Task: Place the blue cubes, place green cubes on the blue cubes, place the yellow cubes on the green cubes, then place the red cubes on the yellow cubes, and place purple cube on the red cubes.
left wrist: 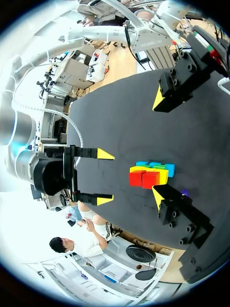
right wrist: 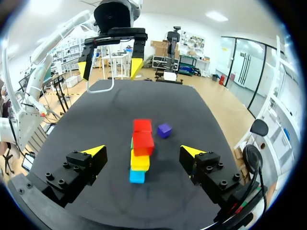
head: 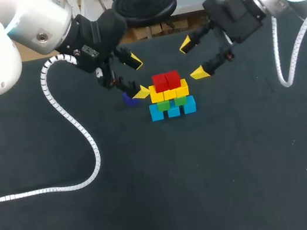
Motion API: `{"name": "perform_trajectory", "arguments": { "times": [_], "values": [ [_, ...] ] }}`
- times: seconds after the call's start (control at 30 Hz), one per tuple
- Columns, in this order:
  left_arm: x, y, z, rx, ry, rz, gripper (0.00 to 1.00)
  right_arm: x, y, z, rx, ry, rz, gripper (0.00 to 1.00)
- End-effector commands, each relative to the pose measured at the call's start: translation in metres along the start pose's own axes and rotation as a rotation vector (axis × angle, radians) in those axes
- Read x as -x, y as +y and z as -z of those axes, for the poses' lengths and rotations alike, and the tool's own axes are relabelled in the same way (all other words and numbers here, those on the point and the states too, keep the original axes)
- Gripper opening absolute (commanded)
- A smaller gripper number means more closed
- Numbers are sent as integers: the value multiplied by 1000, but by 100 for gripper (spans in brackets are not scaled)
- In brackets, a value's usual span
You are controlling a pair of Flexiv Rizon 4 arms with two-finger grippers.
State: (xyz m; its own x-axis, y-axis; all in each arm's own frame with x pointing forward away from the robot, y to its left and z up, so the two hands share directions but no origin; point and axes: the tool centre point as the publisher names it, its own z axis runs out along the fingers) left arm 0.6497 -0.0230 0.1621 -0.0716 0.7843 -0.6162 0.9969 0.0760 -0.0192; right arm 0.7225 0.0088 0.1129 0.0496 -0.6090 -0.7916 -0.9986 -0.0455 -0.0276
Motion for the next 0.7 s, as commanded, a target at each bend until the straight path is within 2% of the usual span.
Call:
{"name": "perform_trajectory", "arguments": {
  "times": [0.03, 0.27, 0.7],
  "values": [
    [0, 1, 0, -2, -1, -2, 100, -4, 16, 12, -44, 8, -15, 100],
    [0, 1, 0, -2, -1, -2, 100, -14, 23, 24, -65, 22, -38, 100],
    [0, 1, 0, -2, -1, -2, 100, -17, 29, 34, -74, 8, -53, 100]
  ]
}}
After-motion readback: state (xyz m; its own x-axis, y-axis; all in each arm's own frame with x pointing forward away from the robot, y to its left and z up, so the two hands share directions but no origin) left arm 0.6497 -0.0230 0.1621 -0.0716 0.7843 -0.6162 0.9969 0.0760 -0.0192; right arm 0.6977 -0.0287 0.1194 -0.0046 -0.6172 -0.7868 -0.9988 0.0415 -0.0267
